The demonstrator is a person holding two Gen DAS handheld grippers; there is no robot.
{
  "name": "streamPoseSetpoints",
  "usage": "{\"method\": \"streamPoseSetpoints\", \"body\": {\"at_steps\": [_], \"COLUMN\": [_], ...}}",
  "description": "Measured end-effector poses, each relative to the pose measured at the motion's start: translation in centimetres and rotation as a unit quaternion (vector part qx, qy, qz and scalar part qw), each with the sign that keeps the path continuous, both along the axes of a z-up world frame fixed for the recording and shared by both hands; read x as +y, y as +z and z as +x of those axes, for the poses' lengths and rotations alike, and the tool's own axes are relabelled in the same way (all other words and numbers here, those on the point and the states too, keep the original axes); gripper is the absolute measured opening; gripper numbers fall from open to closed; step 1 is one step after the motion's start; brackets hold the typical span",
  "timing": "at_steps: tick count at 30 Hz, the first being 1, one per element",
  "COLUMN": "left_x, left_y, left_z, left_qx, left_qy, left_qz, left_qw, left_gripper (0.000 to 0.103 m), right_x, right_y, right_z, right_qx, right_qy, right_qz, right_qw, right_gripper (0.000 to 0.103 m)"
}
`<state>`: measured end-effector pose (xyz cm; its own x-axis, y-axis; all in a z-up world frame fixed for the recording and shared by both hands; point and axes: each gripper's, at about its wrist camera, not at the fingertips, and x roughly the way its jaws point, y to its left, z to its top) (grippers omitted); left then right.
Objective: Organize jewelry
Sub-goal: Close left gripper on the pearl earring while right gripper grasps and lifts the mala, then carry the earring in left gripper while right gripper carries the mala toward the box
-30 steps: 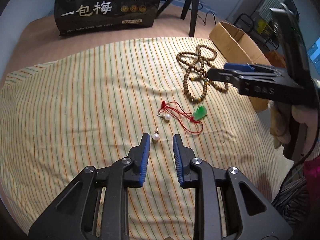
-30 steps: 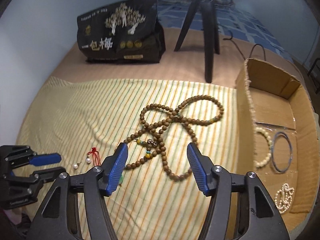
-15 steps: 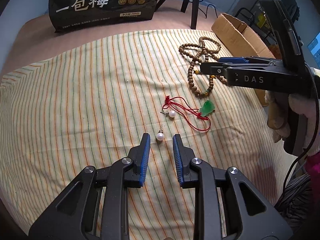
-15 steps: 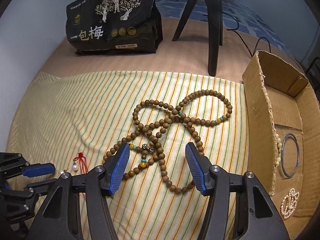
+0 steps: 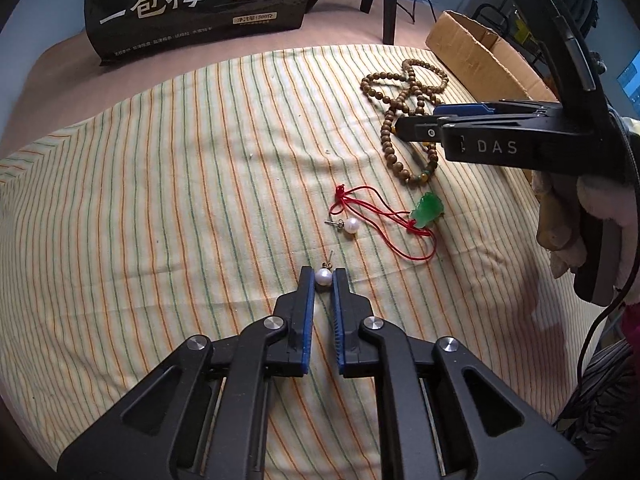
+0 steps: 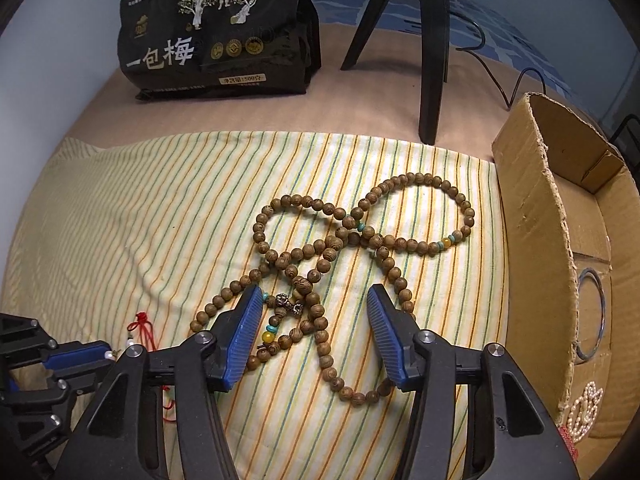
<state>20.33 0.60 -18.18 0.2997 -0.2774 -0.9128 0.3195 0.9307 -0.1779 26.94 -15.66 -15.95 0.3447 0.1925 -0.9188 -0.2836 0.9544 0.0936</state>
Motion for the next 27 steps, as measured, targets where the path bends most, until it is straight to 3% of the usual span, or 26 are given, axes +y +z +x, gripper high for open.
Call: {"method": "streamPoseSetpoints", "body": {"at_steps": [2,4,6,8,9,17,27], "left_x": [-0.1,-0.2,-0.2,-0.1,0.0,0.6,1.2], "left_y": [0.0,0.0,0.0,0.0,0.0,1.1,4.8], "left_z": [-0.1,-0.2,-0.2,-0.1,-0.1,-0.6,-1.3], "left_qx": [-0.004,-0.007,-0.007,-0.006,-0.006,-0.02,-0.059], "left_qy": [-0.002,-0.002,0.0,0.004,0.006,0.021,0.036], "left_qz": [0.006,0.009,0.007,0.005,0.005,0.002,-0.019], "left_qw": [1.0,0.9999,0.9999,1.0,0.9999,0.9996,0.9974], "left_gripper": [0.007,0.007,0.007,0.007,0.007,0.007,0.006], "right_x": [0.1,0.2,0.2,0.1,0.0,-0.8,-1.5], "right_y": [0.0,0.0,0.2,0.4,0.4,2.2,6.3], "right_z": [0.0,0.0,-0.1,-0.1,-0.2,-0.9,-2.0], "right_qx": [-0.004,-0.005,-0.003,-0.001,0.0,-0.018,-0.062], "right_qy": [0.001,0.003,0.004,0.006,0.006,0.007,0.016], "right_qz": [-0.003,-0.004,0.0,0.006,0.009,0.03,0.051], "right_qw": [1.0,1.0,1.0,1.0,1.0,0.999,0.997], "right_gripper": [0.052,0.038,0.017,0.016,0.01,0.01,0.01]}}
